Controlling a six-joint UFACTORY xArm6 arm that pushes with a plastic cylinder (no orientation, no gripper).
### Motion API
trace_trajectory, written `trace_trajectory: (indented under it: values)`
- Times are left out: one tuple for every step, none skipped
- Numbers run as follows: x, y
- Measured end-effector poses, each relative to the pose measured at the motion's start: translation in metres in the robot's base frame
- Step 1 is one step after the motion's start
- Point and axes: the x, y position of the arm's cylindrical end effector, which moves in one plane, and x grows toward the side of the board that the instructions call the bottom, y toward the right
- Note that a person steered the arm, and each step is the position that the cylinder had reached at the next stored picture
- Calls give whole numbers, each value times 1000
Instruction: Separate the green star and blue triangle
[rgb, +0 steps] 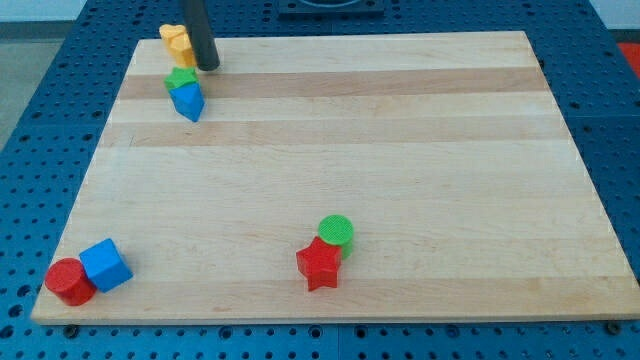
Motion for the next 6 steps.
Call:
trace_trajectory:
  values:
    - [20,-4]
    - [51,-4]
    - [79,-4]
    - [114,-4]
    - [147,-4]
    - [179,-3]
